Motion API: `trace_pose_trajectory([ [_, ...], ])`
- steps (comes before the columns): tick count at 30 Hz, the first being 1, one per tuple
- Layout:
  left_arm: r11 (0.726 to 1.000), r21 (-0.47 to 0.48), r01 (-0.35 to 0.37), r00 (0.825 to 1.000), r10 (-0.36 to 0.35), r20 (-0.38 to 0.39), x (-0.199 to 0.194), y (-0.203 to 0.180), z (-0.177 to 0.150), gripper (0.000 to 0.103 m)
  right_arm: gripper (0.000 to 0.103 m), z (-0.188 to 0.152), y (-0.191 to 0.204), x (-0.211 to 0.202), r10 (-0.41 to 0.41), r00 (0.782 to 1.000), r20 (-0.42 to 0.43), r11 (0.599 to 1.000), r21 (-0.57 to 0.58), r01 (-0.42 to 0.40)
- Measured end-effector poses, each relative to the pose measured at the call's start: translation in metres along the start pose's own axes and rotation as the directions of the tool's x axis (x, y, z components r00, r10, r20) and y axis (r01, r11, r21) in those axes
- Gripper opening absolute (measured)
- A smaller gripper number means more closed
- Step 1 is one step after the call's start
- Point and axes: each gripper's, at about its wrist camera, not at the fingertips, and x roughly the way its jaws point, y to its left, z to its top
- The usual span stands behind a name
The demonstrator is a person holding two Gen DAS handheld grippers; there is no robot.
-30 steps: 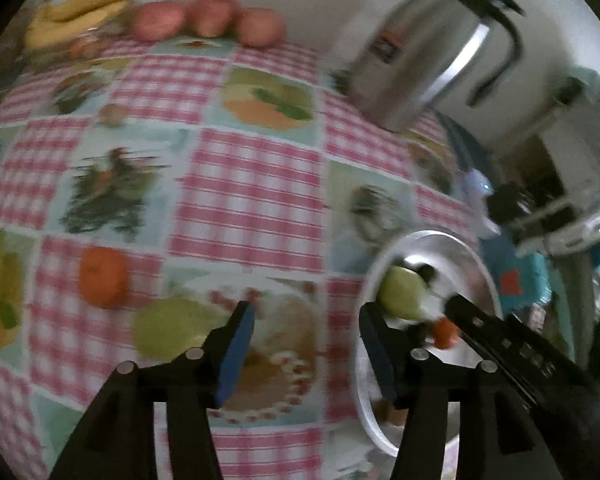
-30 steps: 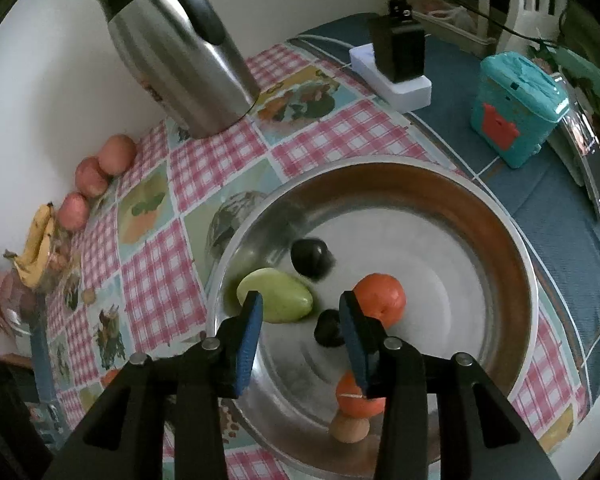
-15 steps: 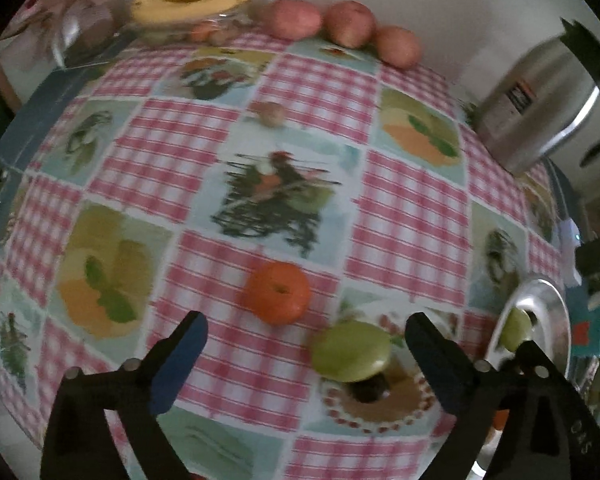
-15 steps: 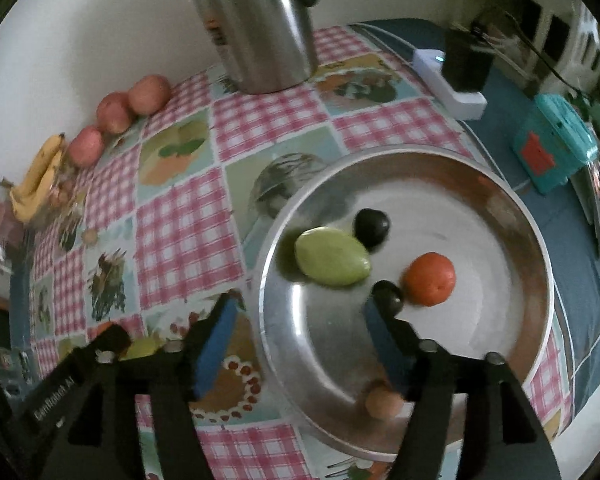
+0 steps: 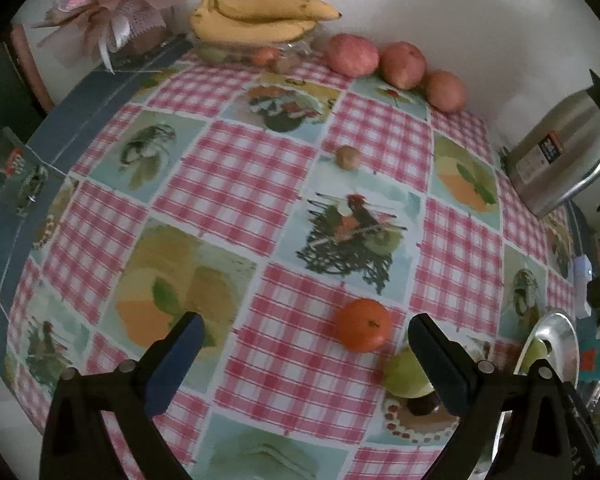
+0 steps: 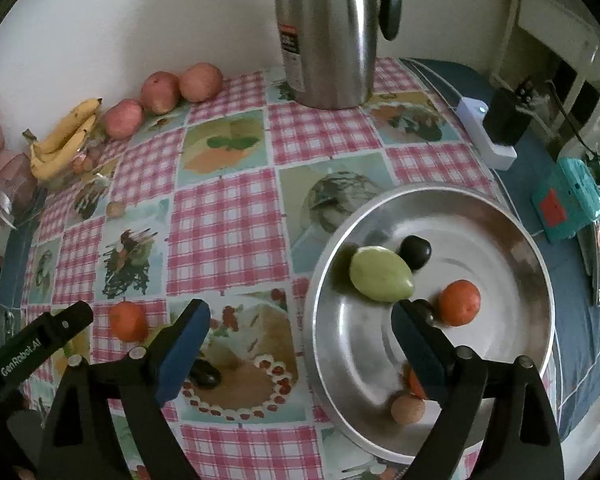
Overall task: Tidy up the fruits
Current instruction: 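Move both open tools back from the plate toward the orange and plum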
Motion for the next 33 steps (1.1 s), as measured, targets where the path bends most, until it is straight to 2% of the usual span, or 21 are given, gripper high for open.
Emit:
trace_pose_trajectory([
  [6, 1.0, -0.011, -0.008, 0.999, 0.009, 0.031, -0.009, 0.015, 0.005, 0.103, 0.093, -0.001, 0.009, -0.001, 0.023, 1.0, 0.009, 1.0, -0.015, -0.023],
  [16, 0.999, -0.042, 0.02, 0.998, -0.018, 0.053, -0.016, 0.034, 0.01, 0.103, 0.093, -0.002, 0.034, -0.007, 0.085, 0.996, 0.022, 0.994, -0.068, -0.084],
  [21, 0.998, -0.054, 0.033, 0.998, -0.03, 0.059, -0.017, 0.041, 0.011, 0.103, 0.093, -0.006, 0.053, -0.003, 0.121, 0.993, -0.002, 0.987, -0.11, -0.12],
  [27, 0.996, -0.061, 0.064, 0.998, -0.063, 0.013, -0.011, 0.042, 0.01, 0.103, 0.093, -0.01, 0.066, 0.004, 0.124, 0.991, -0.044, 0.982, -0.136, -0.129],
  [33, 0.998, 0.007, 0.069, 0.996, -0.068, -0.053, 0.001, 0.028, 0.003, 0.103, 0.093, -0.015, 0.065, 0.012, 0.102, 0.992, -0.079, 0.983, -0.143, -0.113],
])
